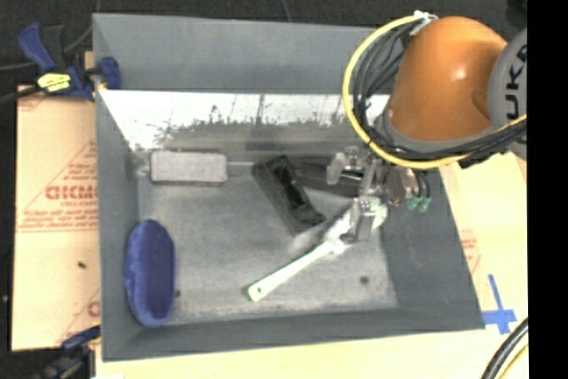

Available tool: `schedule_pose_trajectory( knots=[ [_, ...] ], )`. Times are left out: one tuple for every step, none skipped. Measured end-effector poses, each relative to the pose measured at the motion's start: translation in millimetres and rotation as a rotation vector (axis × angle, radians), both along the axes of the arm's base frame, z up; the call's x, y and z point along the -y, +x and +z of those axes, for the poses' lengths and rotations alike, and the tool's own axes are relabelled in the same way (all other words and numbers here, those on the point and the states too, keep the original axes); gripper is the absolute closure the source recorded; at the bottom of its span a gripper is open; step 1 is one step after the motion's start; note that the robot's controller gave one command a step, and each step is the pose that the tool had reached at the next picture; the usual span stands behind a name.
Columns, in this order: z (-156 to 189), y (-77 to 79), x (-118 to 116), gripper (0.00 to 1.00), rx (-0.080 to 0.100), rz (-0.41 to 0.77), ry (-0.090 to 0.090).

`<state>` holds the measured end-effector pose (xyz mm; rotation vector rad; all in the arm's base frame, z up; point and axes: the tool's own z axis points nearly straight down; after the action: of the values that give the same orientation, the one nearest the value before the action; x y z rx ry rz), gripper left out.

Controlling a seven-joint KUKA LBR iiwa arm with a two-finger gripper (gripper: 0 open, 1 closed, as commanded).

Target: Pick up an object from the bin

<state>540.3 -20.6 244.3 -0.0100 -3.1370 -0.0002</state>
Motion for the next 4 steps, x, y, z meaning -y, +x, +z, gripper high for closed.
schedule_pose_trajectory(
  knots=[
    [5,1.4,0,0.0,0.009,0.0,0.0],
    [-57,39.8,47,0.0,0.012,0.364,-0.002],
    [-147,-4.2,-31,0.0,0.019,0.313,-0.001],
    [-159,-30.3,22,0.0,0.012,0.353,0.0]
  ],
)
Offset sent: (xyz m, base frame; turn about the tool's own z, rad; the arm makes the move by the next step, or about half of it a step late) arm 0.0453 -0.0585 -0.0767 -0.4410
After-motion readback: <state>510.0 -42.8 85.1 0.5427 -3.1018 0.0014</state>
